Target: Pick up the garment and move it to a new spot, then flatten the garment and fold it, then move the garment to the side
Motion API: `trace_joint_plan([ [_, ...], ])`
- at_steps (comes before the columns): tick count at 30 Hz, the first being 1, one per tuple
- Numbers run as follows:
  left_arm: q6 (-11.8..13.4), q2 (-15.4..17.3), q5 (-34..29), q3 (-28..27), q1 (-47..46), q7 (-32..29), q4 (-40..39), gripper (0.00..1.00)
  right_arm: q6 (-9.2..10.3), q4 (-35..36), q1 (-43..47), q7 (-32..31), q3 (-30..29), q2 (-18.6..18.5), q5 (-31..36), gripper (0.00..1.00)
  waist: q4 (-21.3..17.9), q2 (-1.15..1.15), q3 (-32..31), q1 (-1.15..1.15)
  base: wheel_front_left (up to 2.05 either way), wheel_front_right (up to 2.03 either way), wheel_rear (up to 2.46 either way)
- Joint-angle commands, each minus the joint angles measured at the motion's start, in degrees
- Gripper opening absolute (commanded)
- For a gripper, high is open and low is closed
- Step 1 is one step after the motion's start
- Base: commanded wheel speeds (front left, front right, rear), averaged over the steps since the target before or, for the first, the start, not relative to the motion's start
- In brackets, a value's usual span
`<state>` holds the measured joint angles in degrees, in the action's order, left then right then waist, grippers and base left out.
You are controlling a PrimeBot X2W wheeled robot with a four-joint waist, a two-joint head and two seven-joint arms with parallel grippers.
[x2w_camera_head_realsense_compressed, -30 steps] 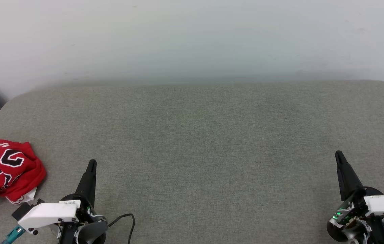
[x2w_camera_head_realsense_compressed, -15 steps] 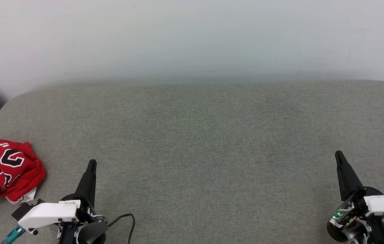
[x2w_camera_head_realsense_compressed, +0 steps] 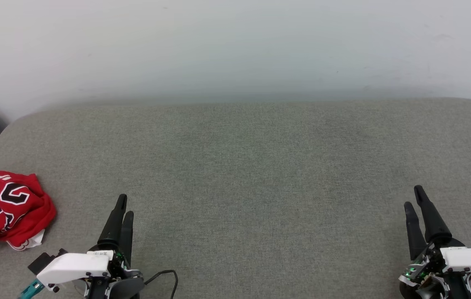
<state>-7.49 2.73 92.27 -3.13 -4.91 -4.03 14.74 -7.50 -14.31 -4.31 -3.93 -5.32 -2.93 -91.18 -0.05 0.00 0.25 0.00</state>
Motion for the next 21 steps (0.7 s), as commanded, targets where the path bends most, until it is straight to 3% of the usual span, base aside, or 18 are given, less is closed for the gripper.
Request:
trace_joint_plan([
  [1, 0.0, 0.1, -0.5, 0.7, -1.8, 0.5, -1.3, 1.0, 0.0, 1.4, -0.6, 0.5, 0.3, -0.1, 0.6, 1.0, 0.0, 0.0, 0.0, 0.0, 0.0, 0.0, 0.0],
  [12, 0.0, 0.2, -6.0, 3.7, -2.2, 3.4, -3.8, 1.0, 0.0, 3.9, 0.0, 3.3, 1.1, -0.1, 8.2, 1.0, 0.0, 0.0, 0.0, 0.0, 0.0, 0.0, 0.0],
  [21, 0.0, 0.2, -15.6, 5.2, -2.4, 5.5, -4.1, 1.0, 0.0, 5.9, 0.5, 5.4, 1.4, 0.0, 17.2, 1.0, 0.1, 0.0, -0.1, 0.0, 0.0, 0.0, 0.0],
])
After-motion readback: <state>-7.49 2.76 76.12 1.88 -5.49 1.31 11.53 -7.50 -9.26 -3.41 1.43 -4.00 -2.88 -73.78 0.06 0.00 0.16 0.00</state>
